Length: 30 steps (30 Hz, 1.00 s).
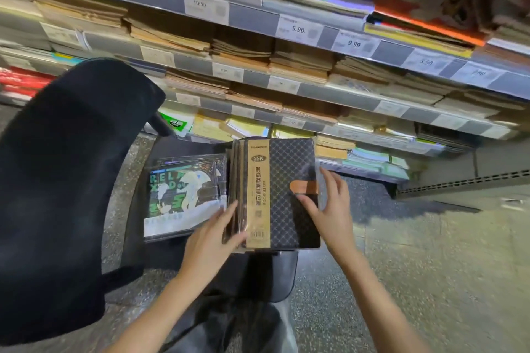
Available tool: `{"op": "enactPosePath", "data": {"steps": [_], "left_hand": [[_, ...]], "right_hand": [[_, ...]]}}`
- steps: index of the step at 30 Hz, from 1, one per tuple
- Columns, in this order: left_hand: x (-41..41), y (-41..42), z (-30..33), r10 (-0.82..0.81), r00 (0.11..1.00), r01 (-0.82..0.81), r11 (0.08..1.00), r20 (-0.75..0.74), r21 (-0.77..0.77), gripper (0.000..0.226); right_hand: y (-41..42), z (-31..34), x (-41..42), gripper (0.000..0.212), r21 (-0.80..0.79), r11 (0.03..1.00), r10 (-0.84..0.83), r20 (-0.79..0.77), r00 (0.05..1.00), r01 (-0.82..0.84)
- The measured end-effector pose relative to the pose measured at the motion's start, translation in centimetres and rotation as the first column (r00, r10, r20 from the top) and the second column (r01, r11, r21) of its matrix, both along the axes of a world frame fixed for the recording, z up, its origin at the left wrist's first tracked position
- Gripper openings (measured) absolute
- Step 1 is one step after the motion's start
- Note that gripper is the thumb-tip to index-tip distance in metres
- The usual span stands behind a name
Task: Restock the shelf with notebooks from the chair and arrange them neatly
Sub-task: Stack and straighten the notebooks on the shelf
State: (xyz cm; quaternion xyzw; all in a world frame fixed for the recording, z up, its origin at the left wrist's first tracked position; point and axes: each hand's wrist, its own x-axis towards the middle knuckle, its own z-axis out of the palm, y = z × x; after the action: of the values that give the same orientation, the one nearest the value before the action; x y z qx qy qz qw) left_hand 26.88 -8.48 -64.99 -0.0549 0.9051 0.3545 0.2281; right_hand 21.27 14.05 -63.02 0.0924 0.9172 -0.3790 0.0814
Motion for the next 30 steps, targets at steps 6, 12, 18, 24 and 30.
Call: {"op": "enactPosePath", "data": {"steps": [6, 12, 18, 24, 30], "left_hand": [[-9.8, 1.0, 0.1, 0.175, 0.980, -0.154, 0.969, -0.096, 0.192, 0.059], [-16.0, 0.7, -0.8, -0.017, 0.990, -0.023, 0.960, 0.141, 0.277, 0.063], [-16.4, 1.0, -1.4, 0.002, 1.000, -0.004, 0.982, 0.009, 0.189, 0.049], [-15.2, 1.5, -2.1, 0.124, 0.992, -0.120, 0.979, -0.011, 0.162, 0.058], [-8.8, 2.8, 0.0, 0.348, 0.937, -0.345, 0.902, 0.035, 0.261, 0.064]], "right_hand": [[0.8, -0.4, -6.6, 0.080, -0.166, 0.985, 0.061, 0.132, 0.989, -0.038], [1.5, -2.3, -9.8, 0.091, -0.183, 0.964, 0.226, 0.163, 0.961, -0.195], [1.7, -2.4, -10.0, 0.082, -0.161, 0.974, 0.180, 0.141, 0.974, -0.157], [1.4, -2.6, -9.5, 0.076, -0.275, 0.958, 0.139, 0.196, 0.971, -0.082], [2.3, -1.6, -11.4, 0.076, -0.328, 0.934, 0.258, 0.356, 0.898, -0.138]]}}
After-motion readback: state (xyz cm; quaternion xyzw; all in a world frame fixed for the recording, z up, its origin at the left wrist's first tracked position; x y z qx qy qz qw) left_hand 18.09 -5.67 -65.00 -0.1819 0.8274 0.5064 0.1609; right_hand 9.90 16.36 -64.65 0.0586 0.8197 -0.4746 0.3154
